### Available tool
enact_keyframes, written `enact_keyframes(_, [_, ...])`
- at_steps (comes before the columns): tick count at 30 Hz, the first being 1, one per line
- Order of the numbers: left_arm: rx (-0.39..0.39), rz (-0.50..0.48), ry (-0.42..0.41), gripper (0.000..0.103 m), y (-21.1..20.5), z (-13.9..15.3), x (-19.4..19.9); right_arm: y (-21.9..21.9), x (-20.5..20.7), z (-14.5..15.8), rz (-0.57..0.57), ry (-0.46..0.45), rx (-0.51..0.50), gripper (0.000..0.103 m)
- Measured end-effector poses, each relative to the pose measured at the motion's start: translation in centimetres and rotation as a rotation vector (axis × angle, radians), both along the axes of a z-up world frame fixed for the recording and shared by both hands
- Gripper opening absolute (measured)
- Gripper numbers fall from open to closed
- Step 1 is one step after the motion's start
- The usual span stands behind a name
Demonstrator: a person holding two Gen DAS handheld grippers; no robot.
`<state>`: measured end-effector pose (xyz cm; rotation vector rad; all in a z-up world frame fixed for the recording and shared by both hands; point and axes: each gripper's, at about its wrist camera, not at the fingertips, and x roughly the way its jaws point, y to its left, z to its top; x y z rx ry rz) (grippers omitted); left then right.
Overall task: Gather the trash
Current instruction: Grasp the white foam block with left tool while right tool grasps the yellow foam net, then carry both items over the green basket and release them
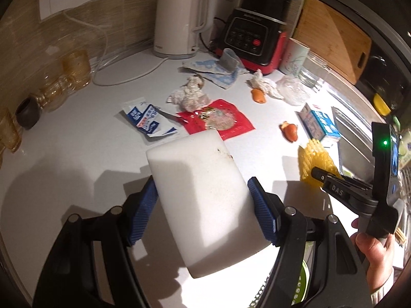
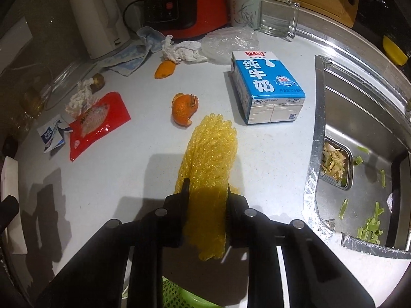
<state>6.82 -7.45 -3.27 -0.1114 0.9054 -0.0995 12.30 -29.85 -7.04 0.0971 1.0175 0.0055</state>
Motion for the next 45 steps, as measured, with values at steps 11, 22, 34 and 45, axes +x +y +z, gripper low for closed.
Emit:
enact_keyframes(11, [-0.055, -0.262, 0.055, 0.068, -6.5, 0.2, -7.1, -4.3, -10.5, 5.8, 0.040, -0.082, -0.009, 0.023])
enact_keyframes(22, [-0.001, -0.341, 0.161, 0.069, -14.1, -3.6, -13.8, -7.0, -19.4, 5.6, 0.112, -0.036, 0.000, 0.023])
enact_keyframes(34, [0.066, -0.305, 0.255, 0.082, -16.1, -5.8, -16.6, -8.8, -21.9, 4.9, 0.151, -0.031, 0.057, 0.023])
enact_keyframes(45, [0.077, -0.238, 0.226, 0.083, -14.6, -4.3, -16.3, -7.9, -21.9, 5.3, 0.221, -0.046, 0.079, 0.024])
